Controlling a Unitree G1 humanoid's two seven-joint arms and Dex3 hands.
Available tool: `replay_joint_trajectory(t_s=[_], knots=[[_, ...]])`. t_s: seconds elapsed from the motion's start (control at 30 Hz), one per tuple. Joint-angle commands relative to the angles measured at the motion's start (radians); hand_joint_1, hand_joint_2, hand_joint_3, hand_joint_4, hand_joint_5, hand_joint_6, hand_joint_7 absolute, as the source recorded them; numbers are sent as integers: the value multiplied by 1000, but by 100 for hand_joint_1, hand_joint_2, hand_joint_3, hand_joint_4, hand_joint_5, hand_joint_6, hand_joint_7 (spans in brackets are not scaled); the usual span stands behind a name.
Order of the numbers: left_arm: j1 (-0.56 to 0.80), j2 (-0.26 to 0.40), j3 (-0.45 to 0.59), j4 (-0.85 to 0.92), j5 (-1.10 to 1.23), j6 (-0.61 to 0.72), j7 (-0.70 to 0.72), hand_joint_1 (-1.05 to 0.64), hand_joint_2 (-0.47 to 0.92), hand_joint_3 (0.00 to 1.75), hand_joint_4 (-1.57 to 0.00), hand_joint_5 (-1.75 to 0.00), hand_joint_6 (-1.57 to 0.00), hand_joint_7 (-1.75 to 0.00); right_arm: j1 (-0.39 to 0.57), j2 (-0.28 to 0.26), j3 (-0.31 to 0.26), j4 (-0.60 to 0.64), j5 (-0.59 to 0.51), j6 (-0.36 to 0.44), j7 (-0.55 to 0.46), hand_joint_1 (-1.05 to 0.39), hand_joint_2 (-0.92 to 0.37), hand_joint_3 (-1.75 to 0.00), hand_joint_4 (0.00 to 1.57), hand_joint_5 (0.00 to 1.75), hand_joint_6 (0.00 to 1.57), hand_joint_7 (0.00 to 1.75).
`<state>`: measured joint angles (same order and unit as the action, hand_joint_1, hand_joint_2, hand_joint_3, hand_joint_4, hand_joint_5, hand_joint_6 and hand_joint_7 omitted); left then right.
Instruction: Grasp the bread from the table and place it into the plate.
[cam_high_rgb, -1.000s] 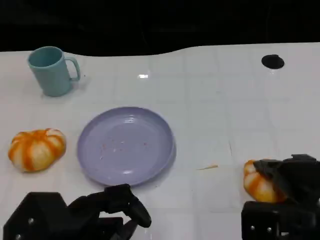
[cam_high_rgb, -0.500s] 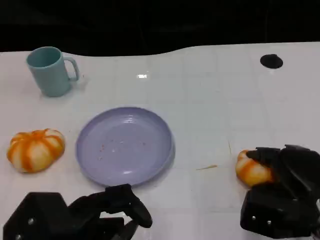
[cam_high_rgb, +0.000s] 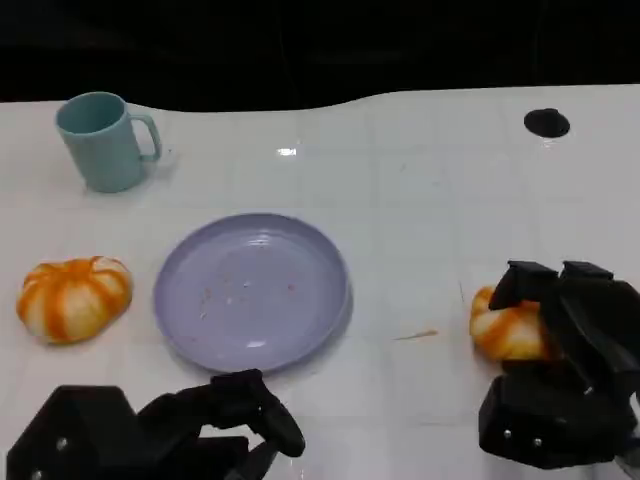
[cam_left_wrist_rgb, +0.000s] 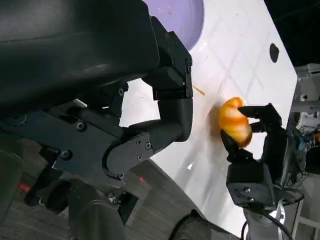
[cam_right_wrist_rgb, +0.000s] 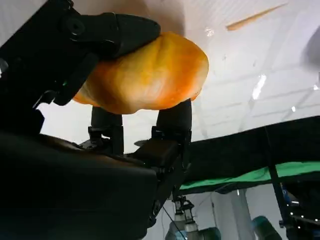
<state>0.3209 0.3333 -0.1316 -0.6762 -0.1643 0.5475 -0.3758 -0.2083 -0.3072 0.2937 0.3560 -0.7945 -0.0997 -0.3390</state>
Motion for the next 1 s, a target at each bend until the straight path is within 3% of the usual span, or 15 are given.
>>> replay_joint_trajectory(t_s=[0.03, 0.23, 0.57, 0.7, 1.0], knots=[[-2, 6, -3, 10, 7, -9, 8, -40, 79, 79, -71, -175, -58, -162, -15, 1, -6, -56, 33, -41, -20, -13, -44, -91, 91, 175, 68, 173], [-1, 2, -5, 19, 4, -20, 5, -39, 78, 79, -72, -175, -59, -162, -36, 63, 8, -95, 89, -113, -10, -9, -32, -115, 96, 175, 72, 175], [3, 1, -27, 30, 14, -43, 9, -40, 77, 81, -73, -175, -60, -162, -124, 185, 46, -37, 151, -114, 50, -10, -35, -122, 98, 175, 73, 175], [7, -5, -44, 30, 29, -60, 15, -40, 77, 82, -73, -175, -60, -162, -186, 264, 75, 35, 190, -125, 85, -12, -37, -124, 94, 175, 71, 175], [15, -9, -73, 16, 58, -63, 30, -41, 75, 86, -74, -175, -60, -164, -332, 389, 129, 233, 178, -136, 37, -14, -37, -128, 91, 175, 70, 175]])
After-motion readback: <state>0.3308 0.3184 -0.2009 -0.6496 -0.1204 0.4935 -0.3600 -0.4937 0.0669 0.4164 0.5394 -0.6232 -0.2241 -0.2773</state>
